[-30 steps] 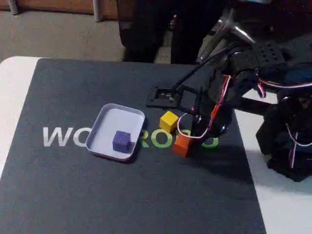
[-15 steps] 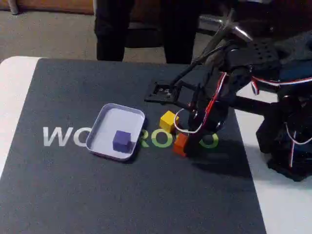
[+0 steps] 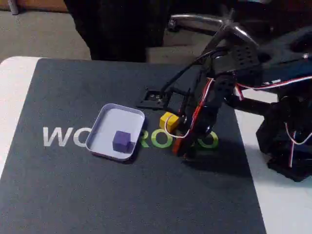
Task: Move blocks one by one until all three blocks are in the tray.
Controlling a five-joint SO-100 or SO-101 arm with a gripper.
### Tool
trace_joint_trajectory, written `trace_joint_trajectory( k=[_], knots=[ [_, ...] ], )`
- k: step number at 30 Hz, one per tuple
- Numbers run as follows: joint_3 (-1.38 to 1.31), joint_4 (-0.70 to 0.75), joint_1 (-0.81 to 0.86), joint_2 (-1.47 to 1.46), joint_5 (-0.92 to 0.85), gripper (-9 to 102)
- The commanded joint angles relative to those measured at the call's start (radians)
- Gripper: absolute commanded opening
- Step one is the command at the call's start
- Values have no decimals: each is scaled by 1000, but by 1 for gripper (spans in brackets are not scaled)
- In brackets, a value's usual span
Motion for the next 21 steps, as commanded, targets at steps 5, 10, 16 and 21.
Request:
trace_joint_trajectory(
  k=[5,10,16,21],
  knots=[
    [-48,-9,-8,15,6,-6],
    [-48,-18,-12,71,35,-8],
    [-72,-117,-11,129,152,-8],
    [-143,-216,3,110,285,-8]
  ],
)
